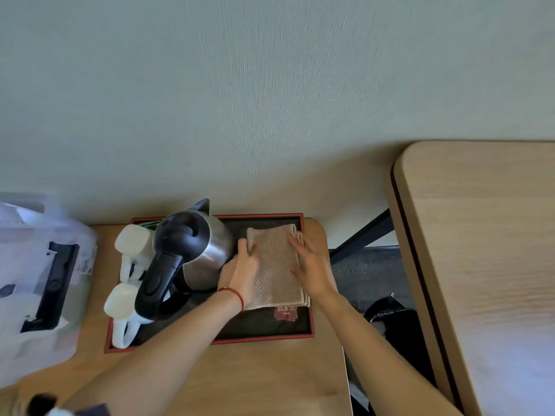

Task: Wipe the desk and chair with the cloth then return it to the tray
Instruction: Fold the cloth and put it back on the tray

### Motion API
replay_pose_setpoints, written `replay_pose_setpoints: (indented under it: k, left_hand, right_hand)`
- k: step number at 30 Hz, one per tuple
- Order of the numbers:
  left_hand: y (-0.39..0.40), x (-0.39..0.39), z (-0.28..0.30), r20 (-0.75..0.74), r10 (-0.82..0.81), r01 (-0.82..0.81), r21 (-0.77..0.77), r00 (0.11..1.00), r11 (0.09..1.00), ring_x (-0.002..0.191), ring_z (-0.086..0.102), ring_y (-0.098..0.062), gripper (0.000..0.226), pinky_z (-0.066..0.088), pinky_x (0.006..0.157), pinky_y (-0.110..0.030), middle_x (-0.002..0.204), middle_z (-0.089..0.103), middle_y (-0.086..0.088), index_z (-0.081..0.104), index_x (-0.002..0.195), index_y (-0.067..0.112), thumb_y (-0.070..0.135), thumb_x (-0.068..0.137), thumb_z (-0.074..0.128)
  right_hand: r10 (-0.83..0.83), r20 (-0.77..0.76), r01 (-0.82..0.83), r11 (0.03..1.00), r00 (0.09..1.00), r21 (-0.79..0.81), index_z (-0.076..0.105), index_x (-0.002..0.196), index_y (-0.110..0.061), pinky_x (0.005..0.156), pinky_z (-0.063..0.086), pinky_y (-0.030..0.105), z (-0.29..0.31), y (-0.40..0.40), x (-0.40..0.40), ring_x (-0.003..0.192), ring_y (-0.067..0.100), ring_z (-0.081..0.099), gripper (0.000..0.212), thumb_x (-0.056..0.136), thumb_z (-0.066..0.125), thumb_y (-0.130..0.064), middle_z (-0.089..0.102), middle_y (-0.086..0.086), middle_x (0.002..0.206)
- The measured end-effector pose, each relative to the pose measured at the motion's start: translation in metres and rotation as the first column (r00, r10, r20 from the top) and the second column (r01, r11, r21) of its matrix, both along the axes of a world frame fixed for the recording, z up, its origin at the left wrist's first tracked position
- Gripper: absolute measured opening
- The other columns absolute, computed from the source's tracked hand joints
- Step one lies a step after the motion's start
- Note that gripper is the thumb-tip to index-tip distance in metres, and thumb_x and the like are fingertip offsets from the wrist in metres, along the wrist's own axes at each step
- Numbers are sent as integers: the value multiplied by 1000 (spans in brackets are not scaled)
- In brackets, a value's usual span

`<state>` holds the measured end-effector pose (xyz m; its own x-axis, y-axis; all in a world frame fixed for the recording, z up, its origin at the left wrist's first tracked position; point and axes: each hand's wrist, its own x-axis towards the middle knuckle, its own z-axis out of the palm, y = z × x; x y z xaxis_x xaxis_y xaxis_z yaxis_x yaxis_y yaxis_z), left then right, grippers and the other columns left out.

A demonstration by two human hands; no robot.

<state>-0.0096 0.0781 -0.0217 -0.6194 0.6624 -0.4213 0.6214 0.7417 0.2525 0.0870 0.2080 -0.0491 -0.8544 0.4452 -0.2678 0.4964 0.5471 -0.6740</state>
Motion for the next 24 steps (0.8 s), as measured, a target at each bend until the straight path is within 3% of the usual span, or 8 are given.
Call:
replay_pose_setpoints:
  k: [2,4,7,10,13,17,21,24]
  left_hand:
    - [5,1,-5,46,47,-45,-41,998,998,92,63,-31,44,50,77,-37,127,47,-16,27,136,2,2,93,39]
    - [8,3,-10,37,19,-16,-64,999,998,98,62,-34,40,50,79,-41,127,49,-19,26,135,0,3,95,35]
    - [9,4,-21,-42,-11,6,-120,999,993,107,58,-29,46,52,82,-37,144,30,-19,23,140,-3,2,96,35]
    - [8,12,-30,-196,-123,86,-187,973,979,117,47,-23,55,53,80,-28,155,5,-21,19,143,-1,-1,92,39]
    - [5,19,-29,-364,-357,258,-294,860,921,122,37,-29,50,44,92,-33,147,22,-18,28,139,4,8,91,43]
    - [-2,10,-34,-328,-635,362,-604,699,710,137,21,-34,42,17,114,-42,138,44,-15,49,129,5,25,93,42]
    - [3,3,-32,-263,-693,349,-713,671,609,135,26,-34,41,16,114,-41,133,53,-10,54,126,9,32,94,42]
    - [8,0,-24,-235,-615,383,-604,753,699,128,33,-32,34,23,110,-40,127,56,-10,59,118,11,30,92,47]
  right_hand:
    - [66,49,-73,986,997,149,38,141,-29,113,31,36,-6,0,-4,133,19,39,47,96,50,-32,40,1,147]
    - [76,103,-103,951,992,290,35,138,-43,98,38,34,-11,-1,-6,119,17,48,44,95,35,-53,45,-5,140]
    - [52,182,-98,962,982,255,27,143,-32,92,46,42,-11,-12,-6,122,30,45,46,99,40,-29,31,1,151]
    - [33,190,-114,895,981,432,26,145,-10,99,44,38,-16,-16,0,126,31,34,62,90,52,0,4,8,160]
    - [121,232,-227,829,965,511,27,144,-6,117,22,43,-19,-19,10,139,35,22,63,88,56,-3,11,16,159]
    - [183,335,-343,782,924,519,18,147,-3,120,-5,41,-24,-21,17,147,29,4,68,89,54,-11,11,16,159]
    - [169,462,-428,722,871,544,20,145,1,118,-8,46,-24,-21,6,146,33,5,70,88,57,-13,15,20,157]
    - [174,500,-464,698,848,545,32,138,2,120,1,45,-18,-24,-1,143,35,14,63,85,62,-13,25,21,151]
